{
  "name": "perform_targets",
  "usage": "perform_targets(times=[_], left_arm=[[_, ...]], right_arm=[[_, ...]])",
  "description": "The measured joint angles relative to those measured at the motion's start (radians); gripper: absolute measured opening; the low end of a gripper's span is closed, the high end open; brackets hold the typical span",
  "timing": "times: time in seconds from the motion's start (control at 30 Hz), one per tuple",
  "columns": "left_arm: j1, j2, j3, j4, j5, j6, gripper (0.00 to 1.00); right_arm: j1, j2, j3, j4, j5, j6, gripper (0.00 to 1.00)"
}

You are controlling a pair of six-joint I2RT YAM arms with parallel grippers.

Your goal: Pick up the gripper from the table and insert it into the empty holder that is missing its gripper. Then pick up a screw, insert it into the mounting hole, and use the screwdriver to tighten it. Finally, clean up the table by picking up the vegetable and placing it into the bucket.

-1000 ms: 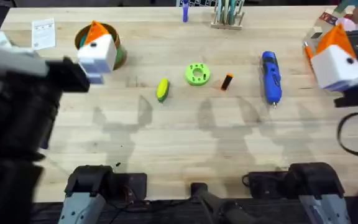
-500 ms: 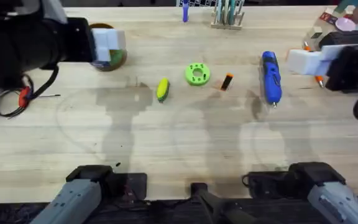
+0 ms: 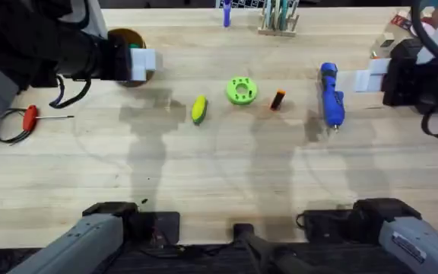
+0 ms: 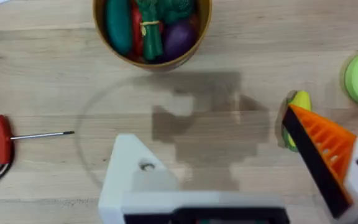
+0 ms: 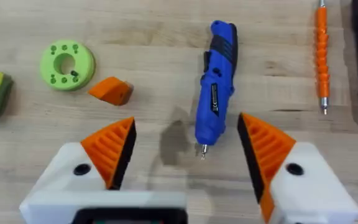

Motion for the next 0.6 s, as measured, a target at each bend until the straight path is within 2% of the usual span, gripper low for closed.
perform_targets(times=[0.13,0.43,0.6], left_arm=[[-0.028,0.011,0.002,-0.01,0.0,0.0,0.986],[-0.271,0.18,0.02,-0.07,0.001,-0.008,0.986],[-0.335,0.281,0.051,-0.071,0.002,-0.02,0.985]], right_arm=[[0.0,0.0,0.0,-0.001,0.0,0.0,0.979],[0.0,0.0,0.0,-0.001,0.0,0.0,0.98],[0.0,0.0,0.0,-0.001,0.0,0.0,0.98]])
